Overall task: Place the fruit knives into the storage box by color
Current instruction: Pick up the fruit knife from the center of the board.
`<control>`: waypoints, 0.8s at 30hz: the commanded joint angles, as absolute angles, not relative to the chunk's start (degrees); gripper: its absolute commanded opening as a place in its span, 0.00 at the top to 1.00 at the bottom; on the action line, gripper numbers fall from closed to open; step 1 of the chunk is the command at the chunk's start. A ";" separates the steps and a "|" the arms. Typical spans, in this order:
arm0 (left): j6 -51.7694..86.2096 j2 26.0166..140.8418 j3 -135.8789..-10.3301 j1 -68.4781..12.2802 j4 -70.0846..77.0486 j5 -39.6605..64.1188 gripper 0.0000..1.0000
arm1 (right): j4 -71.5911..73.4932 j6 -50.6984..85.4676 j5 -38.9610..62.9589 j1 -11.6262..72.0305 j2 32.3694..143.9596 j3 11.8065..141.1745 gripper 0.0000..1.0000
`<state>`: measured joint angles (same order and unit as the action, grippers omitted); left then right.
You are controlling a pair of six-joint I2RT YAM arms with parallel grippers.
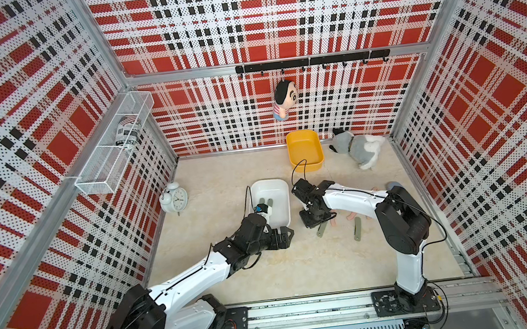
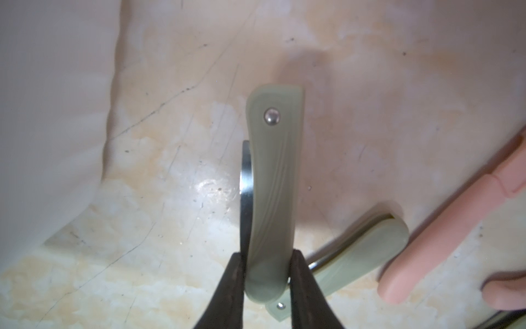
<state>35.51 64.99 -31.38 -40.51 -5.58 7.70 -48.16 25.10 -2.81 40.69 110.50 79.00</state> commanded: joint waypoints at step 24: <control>28.94 62.78 -38.58 -27.01 -10.17 11.68 0.01 | -57.27 22.45 -3.08 41.87 115.64 104.67 0.77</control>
<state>30.68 63.86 -36.93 -27.99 -9.08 10.72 -54.89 23.29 -3.25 41.19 112.92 101.69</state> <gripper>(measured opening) 0.991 0.270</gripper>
